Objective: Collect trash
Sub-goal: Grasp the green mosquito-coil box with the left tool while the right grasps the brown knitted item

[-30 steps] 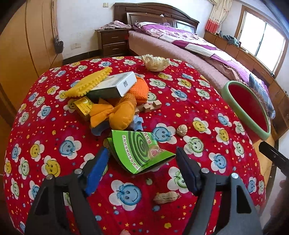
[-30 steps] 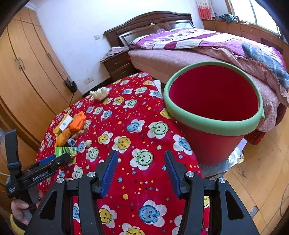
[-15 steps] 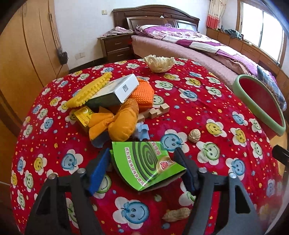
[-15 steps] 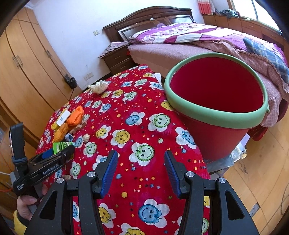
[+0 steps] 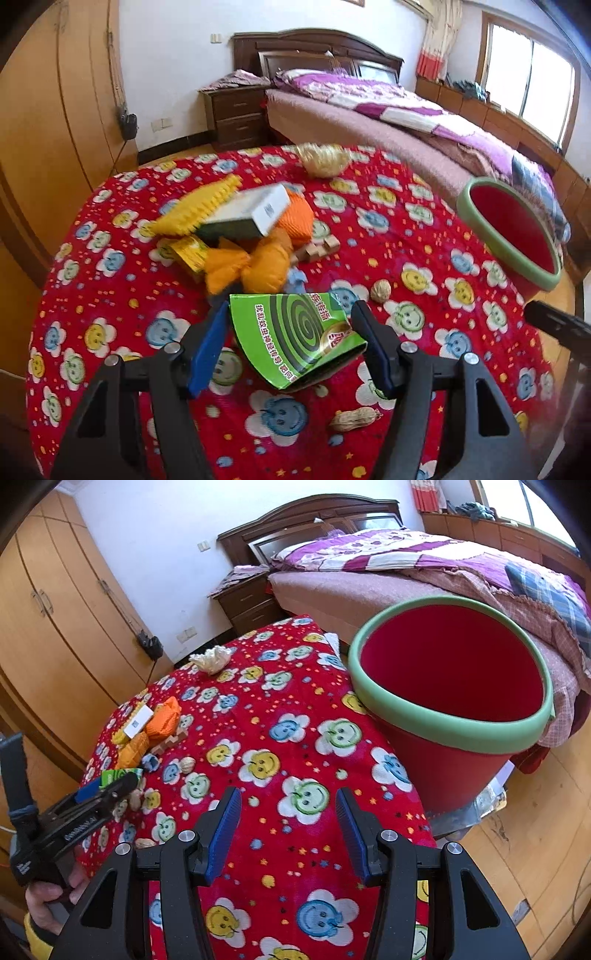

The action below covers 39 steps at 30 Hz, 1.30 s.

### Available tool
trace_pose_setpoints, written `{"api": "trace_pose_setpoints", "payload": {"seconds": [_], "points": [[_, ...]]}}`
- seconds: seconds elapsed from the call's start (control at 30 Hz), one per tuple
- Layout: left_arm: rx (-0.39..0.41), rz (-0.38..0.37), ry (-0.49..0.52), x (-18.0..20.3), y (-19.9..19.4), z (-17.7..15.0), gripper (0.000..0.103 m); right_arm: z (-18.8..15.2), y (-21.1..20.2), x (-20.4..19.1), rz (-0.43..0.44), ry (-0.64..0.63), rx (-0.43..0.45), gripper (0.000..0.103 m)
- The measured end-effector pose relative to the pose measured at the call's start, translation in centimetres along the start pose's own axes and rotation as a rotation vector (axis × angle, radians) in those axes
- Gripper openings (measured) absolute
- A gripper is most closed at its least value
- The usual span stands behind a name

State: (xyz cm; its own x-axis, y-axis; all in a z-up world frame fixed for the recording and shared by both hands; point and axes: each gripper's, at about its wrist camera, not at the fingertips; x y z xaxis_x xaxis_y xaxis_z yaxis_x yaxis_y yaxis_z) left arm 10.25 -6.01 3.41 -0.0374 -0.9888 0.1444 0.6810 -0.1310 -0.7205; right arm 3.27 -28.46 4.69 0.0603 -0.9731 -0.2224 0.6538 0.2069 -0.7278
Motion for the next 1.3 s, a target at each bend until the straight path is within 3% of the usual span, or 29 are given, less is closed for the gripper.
{"api": "trace_pose_setpoints", "payload": {"seconds": [0.33, 0.7, 1.17, 1.2, 1.3], "points": [[0.067, 0.073, -0.123, -5.5, -1.9, 3.0, 0.068, 2.4, 0.5, -4.6, 0.043, -0.097, 0.011, 0.055], [0.064, 0.173, -0.226, -11.3, -0.9, 3.0, 0.068, 4.5, 4.3, -11.6, 0.109, -0.222, -0.048, 0.055], [0.06, 0.157, -0.268, -13.3, 0.4, 2.0, 0.068, 5.9, 11.2, -18.2, 0.164, -0.281, -0.12, 0.054], [0.059, 0.154, -0.27, -13.4, 0.5, 2.0, 0.068, 5.9, 11.7, -18.3, 0.167, -0.278, -0.128, 0.054], [0.058, 0.147, -0.272, -13.5, 0.6, 2.0, 0.068, 5.8, 13.0, -18.5, 0.176, -0.271, -0.149, 0.037]]}}
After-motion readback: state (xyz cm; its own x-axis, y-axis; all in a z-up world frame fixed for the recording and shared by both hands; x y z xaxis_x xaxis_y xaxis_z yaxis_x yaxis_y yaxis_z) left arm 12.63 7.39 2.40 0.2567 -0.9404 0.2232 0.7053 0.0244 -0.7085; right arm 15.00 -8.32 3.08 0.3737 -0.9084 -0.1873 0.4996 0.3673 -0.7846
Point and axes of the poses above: each gripper's, at about its wrist camera, not at the fingertips, and y roughly the way its jaws point, x to its right, z to its top, and after that the axes turned 8 degrees about -y, right-handed
